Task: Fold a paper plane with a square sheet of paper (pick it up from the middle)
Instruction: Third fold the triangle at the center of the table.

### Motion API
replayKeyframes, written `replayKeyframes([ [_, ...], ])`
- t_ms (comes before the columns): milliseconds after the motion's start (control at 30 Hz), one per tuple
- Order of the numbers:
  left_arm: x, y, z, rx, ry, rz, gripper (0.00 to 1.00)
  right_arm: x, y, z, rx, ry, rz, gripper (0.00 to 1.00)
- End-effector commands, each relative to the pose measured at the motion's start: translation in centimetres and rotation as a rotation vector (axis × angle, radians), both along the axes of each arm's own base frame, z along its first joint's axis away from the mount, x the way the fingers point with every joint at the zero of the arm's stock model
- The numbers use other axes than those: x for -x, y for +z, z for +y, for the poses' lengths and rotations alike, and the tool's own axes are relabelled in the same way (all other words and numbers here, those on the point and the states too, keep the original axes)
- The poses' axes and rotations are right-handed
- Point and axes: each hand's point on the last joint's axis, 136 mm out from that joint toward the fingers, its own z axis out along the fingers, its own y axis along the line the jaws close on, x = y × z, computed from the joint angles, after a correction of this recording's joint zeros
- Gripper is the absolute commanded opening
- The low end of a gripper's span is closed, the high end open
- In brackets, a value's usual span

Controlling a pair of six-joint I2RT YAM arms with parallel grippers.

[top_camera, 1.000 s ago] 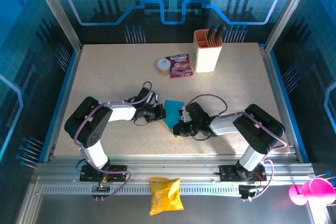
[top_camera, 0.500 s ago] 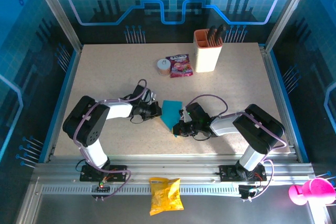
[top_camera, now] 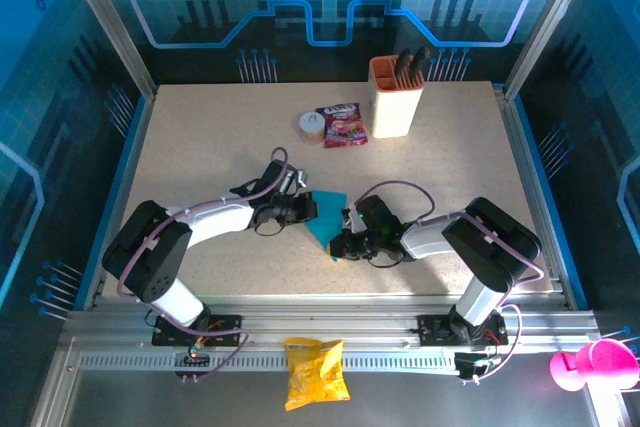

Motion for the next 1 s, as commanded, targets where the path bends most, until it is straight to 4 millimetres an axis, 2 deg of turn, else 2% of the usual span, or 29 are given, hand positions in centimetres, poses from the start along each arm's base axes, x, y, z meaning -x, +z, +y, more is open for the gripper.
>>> replayKeyframes([
  [0, 0.8, -0.5, -2.2, 0.026, -0.059, 0.022, 0.0, 5.7, -9.1, -6.8, 0.366, -0.026, 0.222, 0.0],
  [167, 1.6, -3.4, -2.6, 0.011, -0.076, 0.08, 0.0, 5.6, -8.8, -6.2, 0.345, -0.009, 0.211, 0.0],
  [467, 2.0, -7.2, -1.1, -0.092, -0.034, 0.163, 0.0, 5.9, -6.9, -3.6, 0.195, 0.109, 0.108, 0.0],
  [700, 2.4, -8.1, -0.5, -0.105, -0.023, 0.183, 0.0, 6.5, -5.8, -3.5, 0.143, 0.154, 0.061, 0.0],
  [967, 2.5, -8.4, -0.3, -0.105, -0.018, 0.19, 0.0, 7.4, -5.6, -4.1, 0.16, 0.174, 0.082, 0.0],
])
